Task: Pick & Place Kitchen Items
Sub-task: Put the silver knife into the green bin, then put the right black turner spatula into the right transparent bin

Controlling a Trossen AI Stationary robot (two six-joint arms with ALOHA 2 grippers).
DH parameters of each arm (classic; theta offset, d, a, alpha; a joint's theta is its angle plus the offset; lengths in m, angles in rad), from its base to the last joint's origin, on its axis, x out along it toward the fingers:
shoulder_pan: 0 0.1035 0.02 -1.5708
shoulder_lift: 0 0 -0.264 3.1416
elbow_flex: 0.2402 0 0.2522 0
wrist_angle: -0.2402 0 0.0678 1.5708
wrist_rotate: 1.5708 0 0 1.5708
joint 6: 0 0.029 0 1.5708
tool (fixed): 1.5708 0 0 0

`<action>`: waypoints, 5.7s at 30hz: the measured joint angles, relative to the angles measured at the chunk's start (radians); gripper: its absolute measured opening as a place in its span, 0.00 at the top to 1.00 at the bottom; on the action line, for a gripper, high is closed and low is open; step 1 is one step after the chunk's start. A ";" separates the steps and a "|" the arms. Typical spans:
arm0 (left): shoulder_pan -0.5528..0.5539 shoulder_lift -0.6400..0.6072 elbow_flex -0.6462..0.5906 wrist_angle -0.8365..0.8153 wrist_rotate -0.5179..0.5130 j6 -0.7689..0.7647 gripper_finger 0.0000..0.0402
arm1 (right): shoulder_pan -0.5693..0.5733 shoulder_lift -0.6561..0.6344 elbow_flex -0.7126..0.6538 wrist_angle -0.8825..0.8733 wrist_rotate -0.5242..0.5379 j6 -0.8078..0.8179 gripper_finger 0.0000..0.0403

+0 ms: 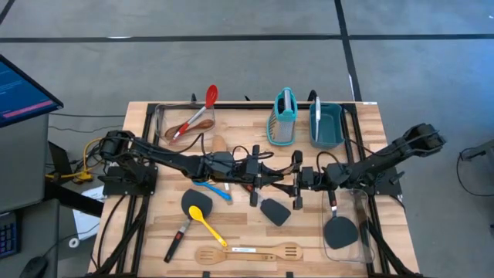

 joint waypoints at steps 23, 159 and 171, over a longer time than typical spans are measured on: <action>0.000 0.000 0.000 -0.003 0.000 0.000 1.00 | 0.001 0.029 0.015 -0.004 0.003 0.001 0.96; -0.019 -0.344 0.000 -0.817 -0.046 -0.106 0.74 | -0.998 -0.308 0.367 -1.628 -0.119 0.408 0.89; -0.068 -0.344 0.000 -0.839 -0.045 -0.098 0.74 | -0.462 -0.606 0.289 -1.521 -0.209 0.428 0.99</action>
